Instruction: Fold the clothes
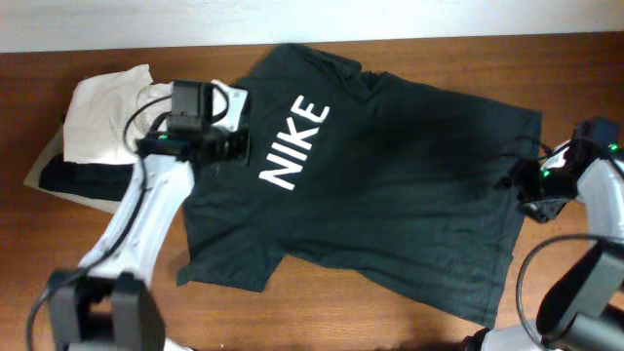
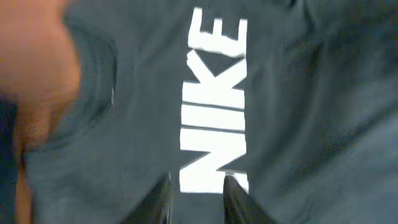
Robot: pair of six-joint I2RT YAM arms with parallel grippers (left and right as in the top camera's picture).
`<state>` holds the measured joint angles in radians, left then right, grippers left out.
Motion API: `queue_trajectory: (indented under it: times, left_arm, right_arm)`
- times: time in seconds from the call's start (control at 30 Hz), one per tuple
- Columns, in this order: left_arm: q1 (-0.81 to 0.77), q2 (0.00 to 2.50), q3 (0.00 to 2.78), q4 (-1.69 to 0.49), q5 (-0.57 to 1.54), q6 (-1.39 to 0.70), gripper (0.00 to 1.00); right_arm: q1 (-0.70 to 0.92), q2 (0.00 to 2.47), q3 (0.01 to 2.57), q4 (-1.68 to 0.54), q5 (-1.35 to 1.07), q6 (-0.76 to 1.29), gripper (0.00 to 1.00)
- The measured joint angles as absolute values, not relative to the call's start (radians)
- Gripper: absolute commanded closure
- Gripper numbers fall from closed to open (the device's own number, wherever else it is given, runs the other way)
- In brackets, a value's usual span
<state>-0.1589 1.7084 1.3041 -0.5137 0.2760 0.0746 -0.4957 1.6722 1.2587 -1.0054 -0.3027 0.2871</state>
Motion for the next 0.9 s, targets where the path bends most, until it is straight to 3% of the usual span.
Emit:
queue_trajectory:
  times: [0.13, 0.3, 0.57, 0.8, 0.9]
  left_arm:
    - [-0.169, 1.895, 1.306, -0.353, 0.281, 0.116, 0.87]
    - [-0.169, 2.08, 1.306, -0.257, 0.261, 0.136, 0.88]
    - [-0.141, 2.122, 1.326, -0.179, 0.084, 0.139, 0.89]
    - [0.027, 2.151, 1.426, -0.319, 0.073, 0.101, 0.92]
    - [0.03, 2.168, 1.514, -0.448, 0.094, 0.094, 0.84]
  right_arm:
    - [-0.496, 1.541, 1.319, -1.09, -0.361, 0.274, 0.31]
    - [-0.496, 1.482, 1.322, -1.174, -0.377, 0.242, 0.31]
    - [-0.495, 1.482, 1.322, -1.212, -0.318, 0.209, 0.3]
    - [-0.496, 1.517, 1.263, -1.092, -0.249, 0.199, 0.26]
    - [-0.496, 1.595, 1.209, -0.988, -0.244, 0.199, 0.28]
